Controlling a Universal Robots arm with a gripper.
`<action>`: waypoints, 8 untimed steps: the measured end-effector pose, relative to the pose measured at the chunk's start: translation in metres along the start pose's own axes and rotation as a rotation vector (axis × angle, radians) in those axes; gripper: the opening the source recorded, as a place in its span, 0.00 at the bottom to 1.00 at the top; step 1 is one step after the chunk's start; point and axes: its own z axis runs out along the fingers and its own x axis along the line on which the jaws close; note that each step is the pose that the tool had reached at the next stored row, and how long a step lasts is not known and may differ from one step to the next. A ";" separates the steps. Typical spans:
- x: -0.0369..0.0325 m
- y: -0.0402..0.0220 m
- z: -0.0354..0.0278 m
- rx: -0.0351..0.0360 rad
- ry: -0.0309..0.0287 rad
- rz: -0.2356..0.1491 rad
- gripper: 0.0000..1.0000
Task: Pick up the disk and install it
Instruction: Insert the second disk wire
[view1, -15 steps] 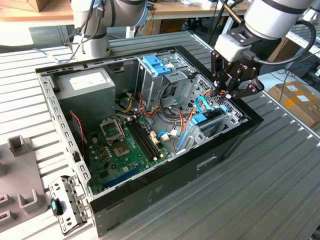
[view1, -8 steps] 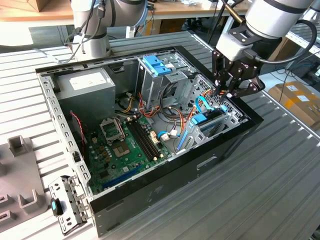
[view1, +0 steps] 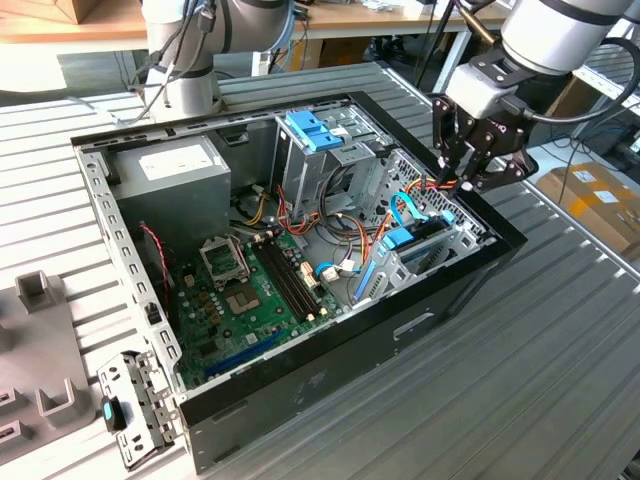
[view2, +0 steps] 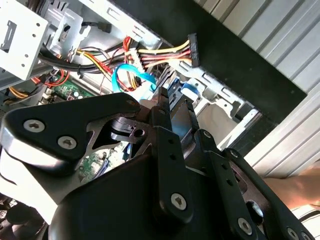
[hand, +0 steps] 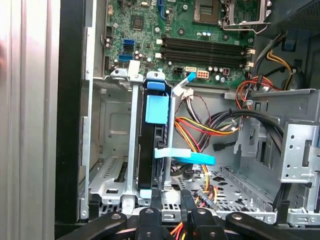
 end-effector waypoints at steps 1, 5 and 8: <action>0.0001 -0.0024 0.0002 -0.0001 -0.0001 -0.002 0.30; 0.0002 -0.0148 0.0011 -0.0007 -0.0007 -0.011 0.30; 0.0003 -0.0252 0.0019 -0.0013 -0.0015 -0.020 0.30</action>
